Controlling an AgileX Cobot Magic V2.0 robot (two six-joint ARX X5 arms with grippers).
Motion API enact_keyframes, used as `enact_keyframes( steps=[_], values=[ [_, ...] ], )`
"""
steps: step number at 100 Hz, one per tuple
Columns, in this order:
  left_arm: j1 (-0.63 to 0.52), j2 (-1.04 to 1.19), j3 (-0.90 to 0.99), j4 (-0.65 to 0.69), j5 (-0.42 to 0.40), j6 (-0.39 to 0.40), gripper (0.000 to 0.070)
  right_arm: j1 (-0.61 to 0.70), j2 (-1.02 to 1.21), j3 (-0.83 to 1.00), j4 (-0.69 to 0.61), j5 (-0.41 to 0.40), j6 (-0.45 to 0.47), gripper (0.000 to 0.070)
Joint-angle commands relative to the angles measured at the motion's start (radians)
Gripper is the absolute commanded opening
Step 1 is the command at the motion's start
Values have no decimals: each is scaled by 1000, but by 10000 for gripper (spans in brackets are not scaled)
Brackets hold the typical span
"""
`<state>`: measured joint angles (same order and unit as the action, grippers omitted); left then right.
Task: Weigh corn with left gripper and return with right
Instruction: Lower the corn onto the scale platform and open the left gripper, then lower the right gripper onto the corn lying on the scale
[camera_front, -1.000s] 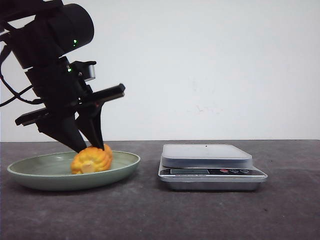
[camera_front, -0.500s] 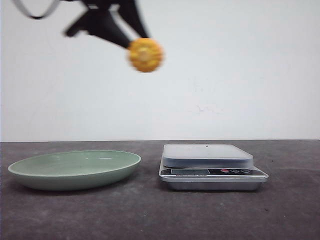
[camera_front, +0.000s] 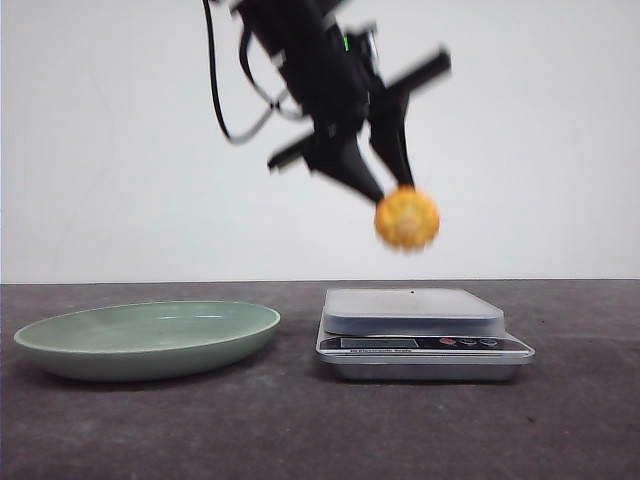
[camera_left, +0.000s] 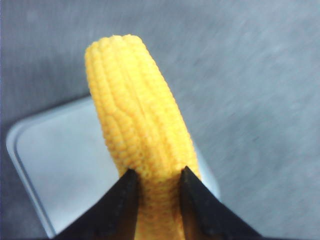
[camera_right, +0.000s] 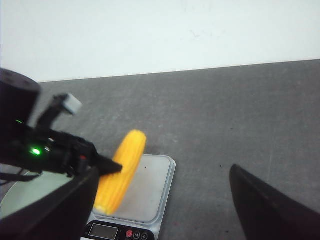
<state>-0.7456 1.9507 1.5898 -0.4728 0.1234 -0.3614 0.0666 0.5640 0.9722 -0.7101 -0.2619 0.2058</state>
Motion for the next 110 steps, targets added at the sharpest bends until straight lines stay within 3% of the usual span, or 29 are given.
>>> enact_keyframes(
  steps=[1, 19, 25, 35, 41, 74, 98, 110],
  values=[
    [-13, 38, 26, 1, -9, 6, 4, 4, 2, 21, 1, 0, -4, 529],
    [-15, 83, 26, -19, -18, 9, 25, 5, 2, 21, -13, -1, -6, 529],
    [-21, 89, 26, -22, -18, 11, 117, 6, 2, 21, -18, 0, -8, 530],
    [-27, 89, 26, -22, -18, 12, 375, 11, 2, 21, -22, 0, -12, 530],
    [-31, 84, 33, -29, -18, 12, 445, 14, 2, 21, -23, 0, -12, 530],
    [-31, -220, 119, -79, -42, 119, 443, 43, 3, 21, -25, 0, -11, 530],
    [13, -674, 125, -236, -274, 210, 433, 127, 91, 23, 48, -1, -11, 535],
    [13, -874, 125, -328, -444, 238, 433, 182, 192, 31, 121, -1, -2, 535]
  ],
)
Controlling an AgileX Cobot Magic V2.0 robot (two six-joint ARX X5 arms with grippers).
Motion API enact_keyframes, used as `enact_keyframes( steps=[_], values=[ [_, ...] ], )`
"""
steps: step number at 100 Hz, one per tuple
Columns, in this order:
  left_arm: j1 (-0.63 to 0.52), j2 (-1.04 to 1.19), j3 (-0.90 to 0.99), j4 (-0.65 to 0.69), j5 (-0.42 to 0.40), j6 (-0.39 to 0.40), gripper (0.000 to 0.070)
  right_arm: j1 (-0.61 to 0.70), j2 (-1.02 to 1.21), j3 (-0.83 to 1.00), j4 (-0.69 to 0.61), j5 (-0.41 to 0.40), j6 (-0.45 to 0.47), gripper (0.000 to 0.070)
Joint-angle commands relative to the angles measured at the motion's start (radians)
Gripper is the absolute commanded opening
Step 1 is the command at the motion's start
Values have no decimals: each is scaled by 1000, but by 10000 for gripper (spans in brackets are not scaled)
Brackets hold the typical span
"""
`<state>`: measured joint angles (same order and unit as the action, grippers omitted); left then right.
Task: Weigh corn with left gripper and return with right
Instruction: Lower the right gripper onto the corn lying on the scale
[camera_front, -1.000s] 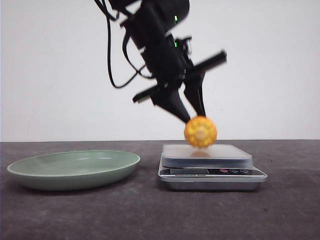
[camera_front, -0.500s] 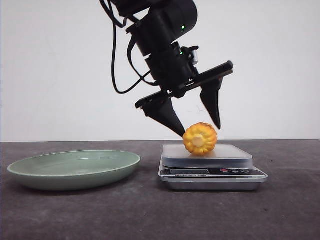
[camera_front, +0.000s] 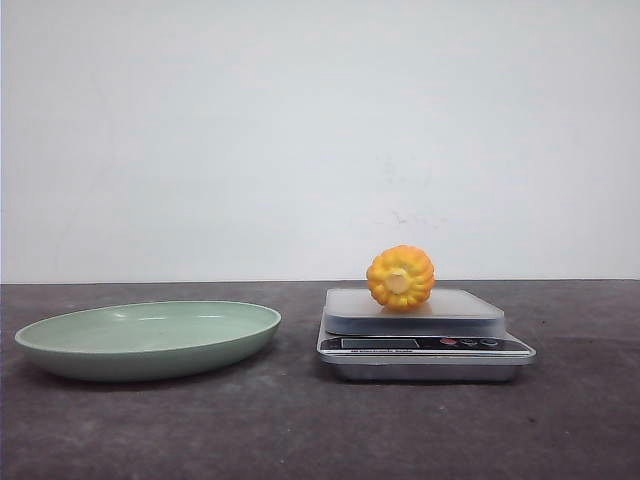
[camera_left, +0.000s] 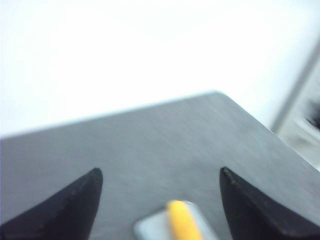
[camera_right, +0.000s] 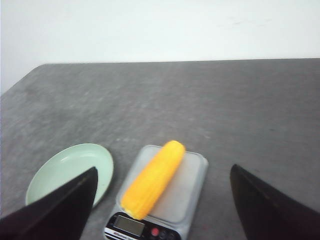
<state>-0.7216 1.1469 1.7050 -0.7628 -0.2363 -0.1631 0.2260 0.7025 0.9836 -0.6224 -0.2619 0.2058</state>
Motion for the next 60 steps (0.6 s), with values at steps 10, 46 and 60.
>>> enact_keyframes(
  steps=[10, 46, 60],
  values=[
    [-11, -199, 9, -142, -178, 31, 433, 70, 168, 42, 80, 0, 10, 535],
    [-11, -479, -84, -559, -291, -199, 433, 217, 614, 111, 228, 92, 15, 540],
    [-11, -578, -212, -597, -290, -270, 433, 248, 742, 111, 280, 111, 26, 540]
  ],
)
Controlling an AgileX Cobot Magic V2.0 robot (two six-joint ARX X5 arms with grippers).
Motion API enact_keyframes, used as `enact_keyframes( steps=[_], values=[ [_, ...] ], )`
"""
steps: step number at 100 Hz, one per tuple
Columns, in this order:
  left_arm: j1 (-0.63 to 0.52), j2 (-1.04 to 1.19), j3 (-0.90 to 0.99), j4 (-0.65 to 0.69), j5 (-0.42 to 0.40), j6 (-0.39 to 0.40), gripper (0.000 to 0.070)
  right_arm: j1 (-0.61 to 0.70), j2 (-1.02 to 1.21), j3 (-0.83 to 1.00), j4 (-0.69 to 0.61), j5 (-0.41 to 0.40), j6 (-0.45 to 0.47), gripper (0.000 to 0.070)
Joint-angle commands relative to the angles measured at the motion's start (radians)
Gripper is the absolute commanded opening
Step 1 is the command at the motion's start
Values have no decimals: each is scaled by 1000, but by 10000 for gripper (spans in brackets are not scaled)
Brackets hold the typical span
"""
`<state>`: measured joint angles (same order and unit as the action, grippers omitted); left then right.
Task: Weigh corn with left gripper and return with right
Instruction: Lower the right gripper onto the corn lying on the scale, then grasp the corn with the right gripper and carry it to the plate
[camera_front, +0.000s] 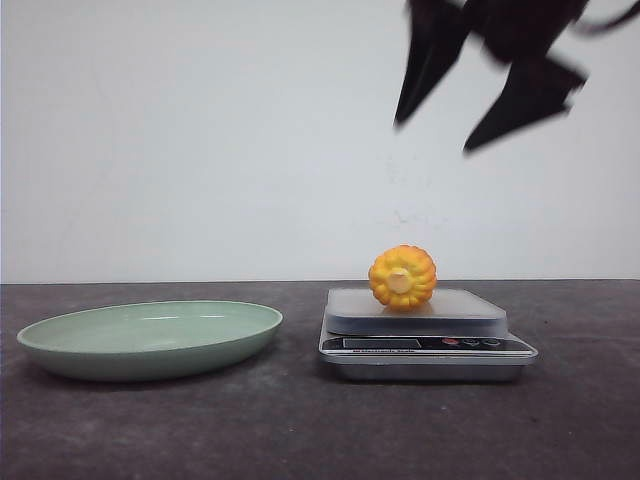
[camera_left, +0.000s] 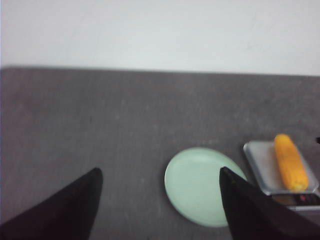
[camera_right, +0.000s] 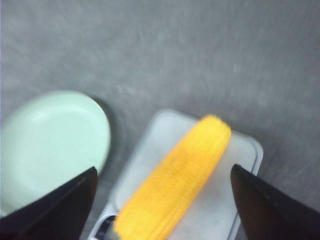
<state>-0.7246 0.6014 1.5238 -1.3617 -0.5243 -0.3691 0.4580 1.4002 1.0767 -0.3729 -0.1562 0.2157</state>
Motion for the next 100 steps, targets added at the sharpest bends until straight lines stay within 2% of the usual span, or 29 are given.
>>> enact_keyframes(
  steps=[1, 32, 54, 71, 82, 88, 100],
  values=[
    [-8, -40, -42, 2, -2, -68, 433, 18, 53, 18, 34, 6, 17, 540],
    [-8, -245, -337, 23, 18, -185, 433, 51, 204, 18, 73, 77, 47, 540],
    [-8, -280, -409, 24, 24, -200, 433, 57, 256, 18, 72, 79, 78, 534],
    [-8, -280, -410, 31, 22, -192, 433, 64, 284, 18, 61, 79, 103, 363],
    [-8, -280, -410, 31, 10, -188, 433, 70, 288, 18, 59, 88, 103, 114],
    [-8, -280, -410, 31, 10, -188, 433, 77, 288, 18, 65, 106, 102, 9],
    [-8, -280, -409, 31, 10, -189, 433, 85, 249, 18, 82, 111, 90, 0]
  ],
)
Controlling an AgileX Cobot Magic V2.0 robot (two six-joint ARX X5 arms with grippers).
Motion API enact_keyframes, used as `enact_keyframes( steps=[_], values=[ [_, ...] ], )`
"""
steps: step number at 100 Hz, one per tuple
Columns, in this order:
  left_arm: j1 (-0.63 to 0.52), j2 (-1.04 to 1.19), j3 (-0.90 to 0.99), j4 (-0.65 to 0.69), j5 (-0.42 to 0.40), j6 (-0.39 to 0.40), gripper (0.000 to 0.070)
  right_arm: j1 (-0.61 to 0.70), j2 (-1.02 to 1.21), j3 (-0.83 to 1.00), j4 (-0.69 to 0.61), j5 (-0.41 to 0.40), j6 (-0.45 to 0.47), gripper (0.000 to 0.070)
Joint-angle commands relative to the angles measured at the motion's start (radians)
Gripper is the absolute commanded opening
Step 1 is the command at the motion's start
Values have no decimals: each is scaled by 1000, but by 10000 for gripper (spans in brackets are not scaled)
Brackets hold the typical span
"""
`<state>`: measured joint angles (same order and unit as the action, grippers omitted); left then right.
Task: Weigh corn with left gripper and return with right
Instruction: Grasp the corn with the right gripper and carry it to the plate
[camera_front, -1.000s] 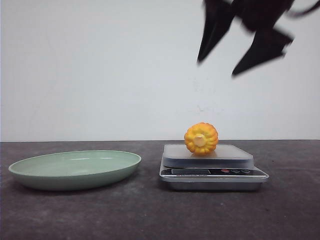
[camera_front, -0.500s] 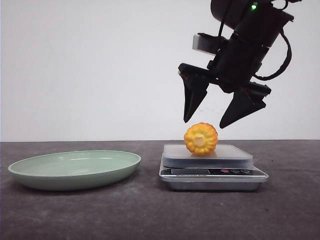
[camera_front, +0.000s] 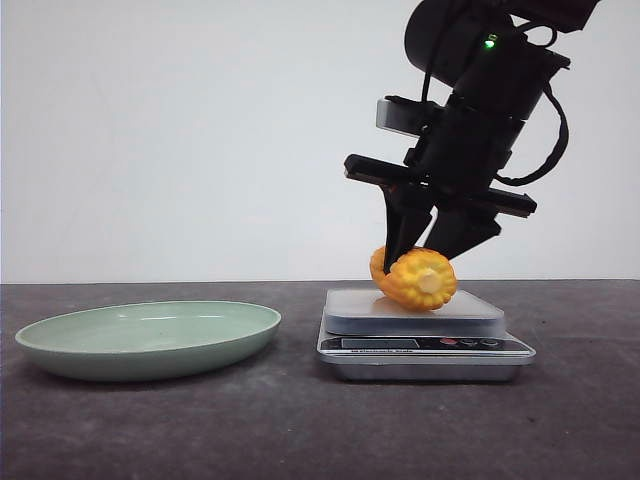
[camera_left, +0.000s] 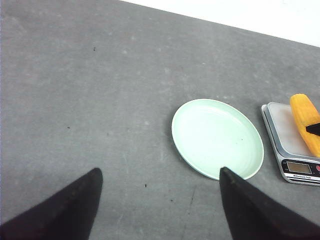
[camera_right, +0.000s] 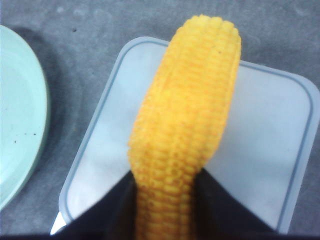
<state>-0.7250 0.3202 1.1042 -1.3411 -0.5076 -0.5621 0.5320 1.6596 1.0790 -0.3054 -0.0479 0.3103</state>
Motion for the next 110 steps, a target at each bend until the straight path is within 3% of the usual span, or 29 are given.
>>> enact_keyframes(
  steps=[1, 38, 72, 110],
  values=[
    [-8, 2, 10, 10, -7, 4, 433, 13, -16, 16, 15, 2, -4, 0],
    [-8, 2, 10, 40, -11, 3, 433, 174, -104, 175, 23, -4, -2, 0],
    [-8, 2, 10, 55, -20, 4, 433, 356, 151, 341, 67, 11, 35, 0],
    [-8, 2, 10, 55, -19, 0, 434, 366, 390, 393, 82, 22, 92, 0]
  ],
)
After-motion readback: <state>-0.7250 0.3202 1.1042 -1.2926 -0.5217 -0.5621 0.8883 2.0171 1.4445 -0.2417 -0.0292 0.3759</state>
